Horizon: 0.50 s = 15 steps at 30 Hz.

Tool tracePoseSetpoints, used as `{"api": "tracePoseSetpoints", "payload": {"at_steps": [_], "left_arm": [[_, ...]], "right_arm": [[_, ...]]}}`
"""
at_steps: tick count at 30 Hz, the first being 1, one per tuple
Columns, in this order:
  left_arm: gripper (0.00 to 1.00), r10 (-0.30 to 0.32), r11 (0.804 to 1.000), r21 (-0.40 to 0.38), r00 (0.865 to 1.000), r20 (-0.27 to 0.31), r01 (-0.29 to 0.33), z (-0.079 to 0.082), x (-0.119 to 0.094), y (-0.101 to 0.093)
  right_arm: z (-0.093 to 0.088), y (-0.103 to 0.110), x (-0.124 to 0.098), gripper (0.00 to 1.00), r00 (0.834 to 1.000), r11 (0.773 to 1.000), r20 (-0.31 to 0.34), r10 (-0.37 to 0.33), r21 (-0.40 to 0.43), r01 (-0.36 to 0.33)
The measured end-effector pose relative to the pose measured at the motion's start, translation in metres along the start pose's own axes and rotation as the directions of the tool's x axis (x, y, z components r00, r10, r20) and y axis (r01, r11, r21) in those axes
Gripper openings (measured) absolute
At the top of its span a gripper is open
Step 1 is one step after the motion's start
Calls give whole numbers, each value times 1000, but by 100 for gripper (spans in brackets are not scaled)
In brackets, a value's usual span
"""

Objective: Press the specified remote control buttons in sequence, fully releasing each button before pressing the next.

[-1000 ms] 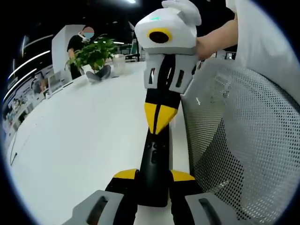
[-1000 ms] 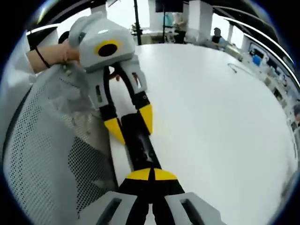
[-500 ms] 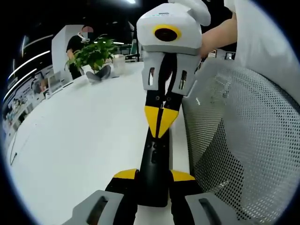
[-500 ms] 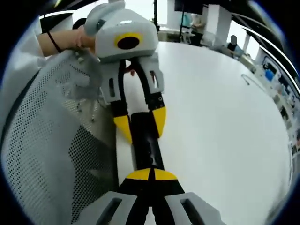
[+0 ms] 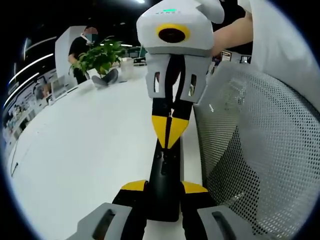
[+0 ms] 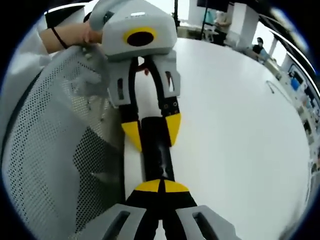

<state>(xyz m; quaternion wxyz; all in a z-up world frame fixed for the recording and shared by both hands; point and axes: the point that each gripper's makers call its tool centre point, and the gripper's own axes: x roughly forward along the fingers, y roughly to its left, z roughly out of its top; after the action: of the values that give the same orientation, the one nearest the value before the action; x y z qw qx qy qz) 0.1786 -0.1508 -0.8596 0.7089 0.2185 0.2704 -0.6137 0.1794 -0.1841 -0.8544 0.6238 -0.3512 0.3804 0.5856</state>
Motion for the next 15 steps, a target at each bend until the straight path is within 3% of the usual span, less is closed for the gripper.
{"api": "tracePoseSetpoints", "payload": {"at_steps": [6, 7, 8, 9, 12, 15], "left_arm": [[25, 1, 1000, 5, 1000, -4, -1, 0, 0, 0], [25, 2, 1000, 6, 1000, -4, -2, 0, 0, 0], [25, 2, 1000, 6, 1000, -3, -2, 1, 0, 0], [24, 0, 1000, 9, 1000, 0, 0, 1, 1, -1], [24, 0, 1000, 10, 1000, -3, 0, 2, 2, -2], [24, -1, 1000, 11, 1000, -2, 1, 2, 2, -2]], "right_arm": [[1, 3, -1, 0, 997, 995, 11, -76, -56, 76], [10, 3, 0, 0, 994, 989, 63, -92, -109, 99], [14, 9, 3, 0, 994, 991, 87, -71, -109, 80], [14, 14, 4, 0, 995, 995, 74, -68, -67, 73], [17, 14, 6, 0, 995, 989, 47, -91, -109, 95], [15, 13, 5, 0, 995, 993, 52, -82, -78, 86]]}}
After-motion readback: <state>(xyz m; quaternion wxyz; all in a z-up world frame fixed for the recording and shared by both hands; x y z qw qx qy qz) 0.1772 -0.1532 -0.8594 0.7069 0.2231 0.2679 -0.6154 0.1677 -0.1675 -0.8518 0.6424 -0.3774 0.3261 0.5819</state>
